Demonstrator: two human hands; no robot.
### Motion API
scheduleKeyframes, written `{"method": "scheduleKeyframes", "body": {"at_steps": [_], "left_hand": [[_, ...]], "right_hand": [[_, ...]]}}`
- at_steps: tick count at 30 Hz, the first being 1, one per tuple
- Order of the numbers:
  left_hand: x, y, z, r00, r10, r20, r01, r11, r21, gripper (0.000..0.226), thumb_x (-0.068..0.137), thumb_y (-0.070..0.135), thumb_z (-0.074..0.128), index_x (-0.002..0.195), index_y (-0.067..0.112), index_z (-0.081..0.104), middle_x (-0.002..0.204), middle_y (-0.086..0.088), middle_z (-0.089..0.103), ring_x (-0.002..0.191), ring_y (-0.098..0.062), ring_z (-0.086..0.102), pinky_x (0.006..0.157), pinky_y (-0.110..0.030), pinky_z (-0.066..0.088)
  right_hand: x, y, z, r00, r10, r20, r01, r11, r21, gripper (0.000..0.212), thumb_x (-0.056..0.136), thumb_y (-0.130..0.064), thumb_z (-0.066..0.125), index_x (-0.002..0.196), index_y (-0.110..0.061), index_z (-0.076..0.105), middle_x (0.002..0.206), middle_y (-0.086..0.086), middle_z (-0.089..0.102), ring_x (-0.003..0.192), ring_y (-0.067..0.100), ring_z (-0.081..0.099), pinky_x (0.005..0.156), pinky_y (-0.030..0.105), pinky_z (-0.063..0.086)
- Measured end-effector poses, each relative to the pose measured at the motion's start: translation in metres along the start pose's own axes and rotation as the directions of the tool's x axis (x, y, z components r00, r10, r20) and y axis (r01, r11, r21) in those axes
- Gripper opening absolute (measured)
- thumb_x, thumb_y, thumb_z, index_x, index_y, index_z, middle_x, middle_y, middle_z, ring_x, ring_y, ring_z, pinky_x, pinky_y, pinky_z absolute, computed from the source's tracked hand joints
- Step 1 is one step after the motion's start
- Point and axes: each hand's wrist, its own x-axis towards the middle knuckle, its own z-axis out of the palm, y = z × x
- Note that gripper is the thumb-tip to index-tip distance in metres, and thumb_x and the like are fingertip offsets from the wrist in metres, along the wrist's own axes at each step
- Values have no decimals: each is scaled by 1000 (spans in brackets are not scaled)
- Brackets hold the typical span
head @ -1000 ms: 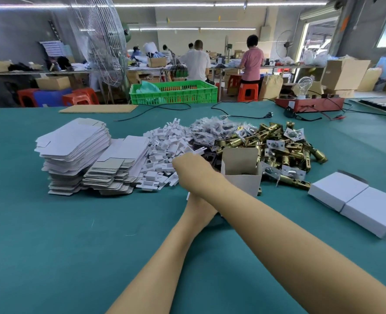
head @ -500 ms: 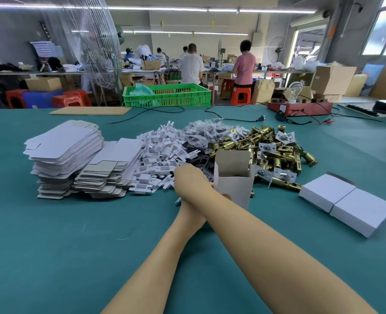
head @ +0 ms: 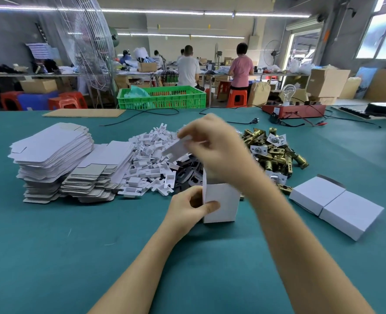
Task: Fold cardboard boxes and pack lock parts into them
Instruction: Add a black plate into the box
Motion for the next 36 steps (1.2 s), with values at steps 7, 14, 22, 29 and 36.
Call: {"method": "scheduleKeyframes", "body": {"at_steps": [7,14,22,29,36], "left_hand": [[2,-3,-2,1000,-11,10,11,999,-44,26,82,8,78,100,26,70,98,11,76,94,-6,71,76,-17,54],[2,-5,-3,1000,-18,3,18,998,-58,25,80,8,79,99,22,71,98,7,76,95,-11,71,79,-22,56],[2,-6,-4,1000,-11,16,12,997,-75,25,77,16,80,99,22,71,99,5,76,95,-13,72,82,-27,58],[2,-4,-3,1000,-13,15,14,996,-85,25,77,15,81,98,23,71,99,4,76,95,-14,72,82,-27,58],[2,-3,-3,1000,-21,14,22,996,-87,23,80,10,80,99,19,71,98,2,76,95,-16,72,83,-29,58]], "right_hand": [[-19,22,-91,975,184,123,-175,981,-85,17,87,-4,66,92,-19,69,85,-4,69,80,6,67,72,24,52],[-15,24,-87,969,194,154,-142,945,-295,19,82,-3,69,85,-21,74,78,-14,65,78,0,64,73,18,51],[-1,12,-41,902,268,339,-39,832,-553,29,89,-3,53,101,-20,73,101,-1,70,95,17,62,86,30,50],[1,2,-33,860,339,381,-49,799,-600,35,88,0,52,100,-23,75,102,1,71,97,23,63,87,35,51],[-5,13,-28,863,294,411,-41,851,-523,33,85,3,51,96,-18,75,95,2,72,92,21,65,85,34,51]]}}
